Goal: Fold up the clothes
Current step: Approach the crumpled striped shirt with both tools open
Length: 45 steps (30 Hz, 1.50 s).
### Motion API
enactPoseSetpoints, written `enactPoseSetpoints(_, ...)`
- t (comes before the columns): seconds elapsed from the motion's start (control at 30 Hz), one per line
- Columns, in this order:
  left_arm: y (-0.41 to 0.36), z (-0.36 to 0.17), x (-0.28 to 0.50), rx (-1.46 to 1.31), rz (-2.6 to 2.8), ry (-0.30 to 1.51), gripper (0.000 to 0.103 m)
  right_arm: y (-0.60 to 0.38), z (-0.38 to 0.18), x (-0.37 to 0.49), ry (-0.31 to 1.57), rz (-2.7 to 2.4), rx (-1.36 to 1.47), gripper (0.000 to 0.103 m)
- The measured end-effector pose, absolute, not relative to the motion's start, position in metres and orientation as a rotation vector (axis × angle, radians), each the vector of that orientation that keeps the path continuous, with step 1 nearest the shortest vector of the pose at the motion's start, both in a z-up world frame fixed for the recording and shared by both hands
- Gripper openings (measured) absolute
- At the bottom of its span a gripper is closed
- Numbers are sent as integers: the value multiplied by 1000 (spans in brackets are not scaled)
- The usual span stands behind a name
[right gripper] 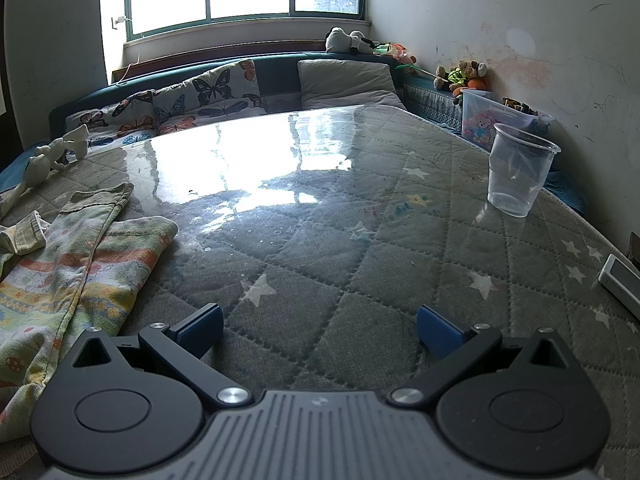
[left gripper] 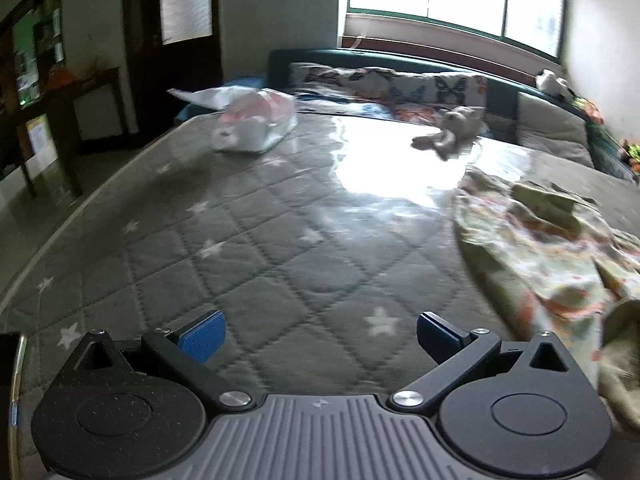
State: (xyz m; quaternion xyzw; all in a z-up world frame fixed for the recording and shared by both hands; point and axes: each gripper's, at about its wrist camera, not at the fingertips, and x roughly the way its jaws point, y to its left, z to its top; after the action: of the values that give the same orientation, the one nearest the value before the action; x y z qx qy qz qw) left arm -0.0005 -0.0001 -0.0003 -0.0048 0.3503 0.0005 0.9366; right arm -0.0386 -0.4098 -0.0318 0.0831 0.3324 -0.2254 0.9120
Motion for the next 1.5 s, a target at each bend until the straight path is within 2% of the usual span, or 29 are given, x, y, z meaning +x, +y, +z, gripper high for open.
enactPoseSetpoints(0.13, -7, -2, -5, -18, 2, 729, 103, -408, -31, -39, 687, -465, 170, 103)
enactPoseSetpoints(0.37, -87, -5, -15, 53, -24, 757, 103, -405, -29, -41, 691, -467, 168, 103)
enactPoseSetpoints(0.67, -63, -5, -12, 32, -153, 794, 103, -389, -27, -53, 702, -445, 162, 103)
enactPoseSetpoints(1.5, -67, -12, -33, 42, -161, 833, 103, -271, 4, -114, 715, -132, 75, 103)
